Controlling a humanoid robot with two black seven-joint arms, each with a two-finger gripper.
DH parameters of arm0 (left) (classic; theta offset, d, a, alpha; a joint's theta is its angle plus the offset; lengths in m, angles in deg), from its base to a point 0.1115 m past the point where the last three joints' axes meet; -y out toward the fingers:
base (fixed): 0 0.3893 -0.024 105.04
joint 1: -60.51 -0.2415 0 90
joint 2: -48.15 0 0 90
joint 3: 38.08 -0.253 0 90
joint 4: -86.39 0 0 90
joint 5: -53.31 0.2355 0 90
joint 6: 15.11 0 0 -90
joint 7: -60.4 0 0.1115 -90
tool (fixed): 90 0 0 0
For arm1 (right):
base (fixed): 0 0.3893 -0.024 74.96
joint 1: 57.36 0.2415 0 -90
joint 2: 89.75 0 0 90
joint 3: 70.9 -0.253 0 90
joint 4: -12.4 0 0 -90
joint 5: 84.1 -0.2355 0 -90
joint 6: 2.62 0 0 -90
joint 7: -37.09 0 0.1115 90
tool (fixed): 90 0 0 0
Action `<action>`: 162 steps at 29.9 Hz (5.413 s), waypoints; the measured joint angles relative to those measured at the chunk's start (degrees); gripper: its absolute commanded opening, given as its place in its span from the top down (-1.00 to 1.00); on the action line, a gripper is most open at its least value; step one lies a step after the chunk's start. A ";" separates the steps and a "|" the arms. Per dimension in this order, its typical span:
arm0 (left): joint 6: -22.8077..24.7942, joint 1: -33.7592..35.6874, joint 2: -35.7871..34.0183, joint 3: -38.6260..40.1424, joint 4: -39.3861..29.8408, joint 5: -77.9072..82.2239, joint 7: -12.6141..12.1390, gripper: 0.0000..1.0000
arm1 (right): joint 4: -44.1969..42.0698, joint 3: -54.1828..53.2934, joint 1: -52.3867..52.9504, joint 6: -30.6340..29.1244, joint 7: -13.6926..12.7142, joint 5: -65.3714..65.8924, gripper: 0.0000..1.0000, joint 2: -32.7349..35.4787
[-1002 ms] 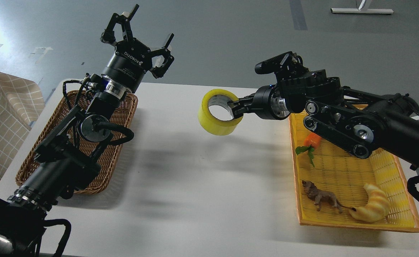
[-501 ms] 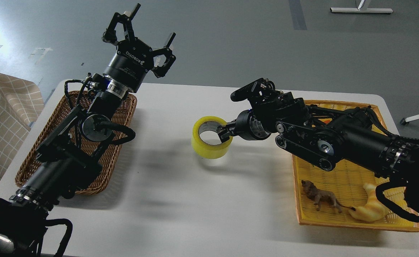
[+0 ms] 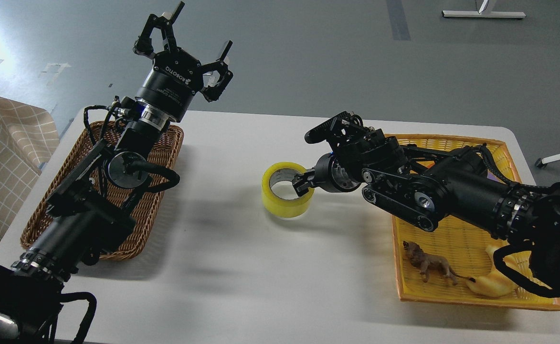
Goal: Place and transfer tape with both arms
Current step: 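Lower the tape onto the table and release it from the right gripper, then withdraw the right gripper up above the orange basket, then reach the left gripper over the table toward the yellow tape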
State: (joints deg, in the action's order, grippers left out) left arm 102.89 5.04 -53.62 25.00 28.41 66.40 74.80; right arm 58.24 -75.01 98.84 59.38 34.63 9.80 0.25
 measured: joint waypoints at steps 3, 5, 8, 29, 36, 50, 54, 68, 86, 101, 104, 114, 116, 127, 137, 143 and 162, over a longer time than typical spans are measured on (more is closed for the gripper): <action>0.00 -0.05 0.04 0.02 -0.01 0.00 0.00 -0.95 | -0.48 0.15 -0.16 0.00 0.01 0.01 0.99 0.00; 0.00 -0.07 0.06 0.03 -0.01 0.00 0.00 -0.96 | -0.97 0.32 -0.18 0.00 -0.01 0.01 0.95 0.00; 0.00 -0.07 0.08 0.03 -0.01 0.00 0.00 -0.96 | -1.24 0.47 -0.34 0.00 -0.01 0.01 0.95 0.00; 0.00 -0.17 0.17 0.02 -0.01 0.00 0.00 -0.96 | -2.70 0.54 -2.17 0.00 -0.01 -0.01 -0.03 0.00; 0.00 -0.23 0.01 0.23 -0.01 0.00 0.00 -0.96 | -2.75 -0.20 -2.11 0.00 0.00 -0.41 -0.80 0.00; 0.00 -0.18 -0.21 0.11 0.50 0.00 -0.06 -0.96 | 4.35 -7.77 2.46 0.00 0.09 -2.27 -0.95 3.23; 0.00 -0.16 -0.27 0.04 0.63 0.07 -0.05 -0.96 | 6.75 -13.21 2.38 0.00 0.09 -2.43 -0.98 8.10; 0.00 0.36 -0.62 -0.66 0.76 0.58 -0.03 -0.96 | 16.70 -55.85 -15.56 0.01 0.06 -2.92 -0.98 15.44; 0.00 0.78 -3.21 -1.30 0.77 1.05 -0.93 -0.96 | 17.50 -86.81 -25.90 0.02 0.65 -46.26 -1.00 5.29; 0.00 0.76 -4.15 -1.23 0.76 1.19 -0.78 -0.96 | 16.65 -90.98 -29.60 0.01 0.23 -73.83 -1.00 4.84; 0.00 1.33 -4.37 -1.28 0.77 1.57 -0.80 -0.96 | 16.96 -90.88 -31.41 0.01 -0.01 -75.46 -1.00 3.54; 0.00 3.31 -6.40 -3.00 0.76 8.23 -0.55 -0.96 | 18.71 -89.76 -35.40 0.00 -0.74 -75.80 -1.00 2.04; 0.00 3.46 -6.50 -3.18 0.76 10.35 -0.29 -0.96 | 19.52 -89.41 -36.02 0.00 -0.79 -75.81 -1.00 2.04; 0.00 5.02 -6.73 -3.15 -0.60 25.76 -0.08 -0.95 | 21.60 -88.30 -37.66 0.00 -0.88 -75.81 -1.00 2.44; 0.03 6.93 -9.01 -3.39 -6.29 44.14 -0.15 -0.96 | 21.75 -88.36 -38.40 0.00 -0.88 -75.81 -1.00 2.43; 0.01 8.47 -12.92 -8.98 -9.60 53.19 -0.25 -0.96 | 21.90 -88.17 -39.64 0.00 -0.88 -75.80 -1.00 2.47; 0.00 12.12 -16.78 -21.55 -13.69 87.92 -0.82 -0.96 | 22.02 -88.17 -41.63 0.00 -0.84 -75.80 -1.00 3.44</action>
State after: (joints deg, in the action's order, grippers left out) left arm 102.89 17.15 -70.40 3.45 14.72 154.32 73.98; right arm 80.25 -163.18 57.21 59.38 33.79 -66.00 3.69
